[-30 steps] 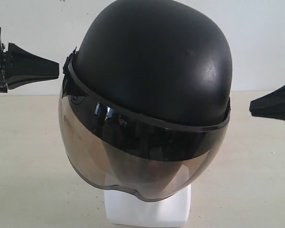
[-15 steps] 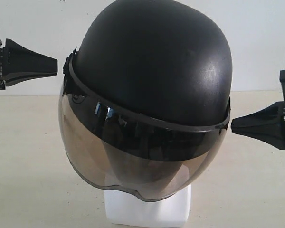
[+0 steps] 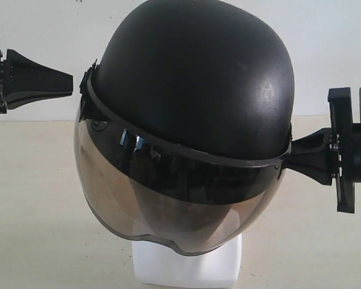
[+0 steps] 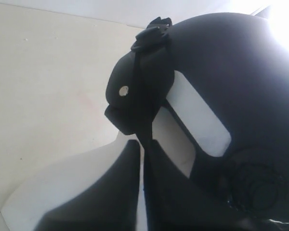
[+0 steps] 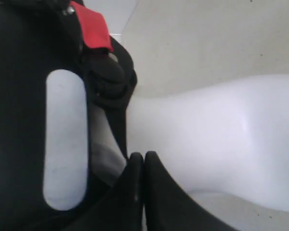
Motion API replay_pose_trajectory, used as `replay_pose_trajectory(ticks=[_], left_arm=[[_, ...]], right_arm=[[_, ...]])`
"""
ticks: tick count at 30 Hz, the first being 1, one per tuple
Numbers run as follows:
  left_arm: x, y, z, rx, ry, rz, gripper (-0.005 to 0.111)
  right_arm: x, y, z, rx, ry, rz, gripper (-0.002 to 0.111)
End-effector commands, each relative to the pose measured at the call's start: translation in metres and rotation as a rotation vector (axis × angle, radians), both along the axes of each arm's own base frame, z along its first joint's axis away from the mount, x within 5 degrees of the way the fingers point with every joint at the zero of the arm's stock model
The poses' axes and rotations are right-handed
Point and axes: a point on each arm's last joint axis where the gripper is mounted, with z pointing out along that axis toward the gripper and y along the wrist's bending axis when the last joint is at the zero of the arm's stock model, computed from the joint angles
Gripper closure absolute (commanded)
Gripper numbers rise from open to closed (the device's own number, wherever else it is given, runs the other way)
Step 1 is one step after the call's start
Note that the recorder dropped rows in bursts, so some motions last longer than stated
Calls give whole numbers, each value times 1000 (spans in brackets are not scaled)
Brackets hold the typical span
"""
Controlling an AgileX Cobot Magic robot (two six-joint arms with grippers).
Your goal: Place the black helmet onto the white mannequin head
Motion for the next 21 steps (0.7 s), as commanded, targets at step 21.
replay_pose_trajectory(ticks=[21], left_arm=[[-2, -1, 1, -7, 4, 0, 102]], right_arm=[[1, 2, 15, 103, -102, -13, 108]])
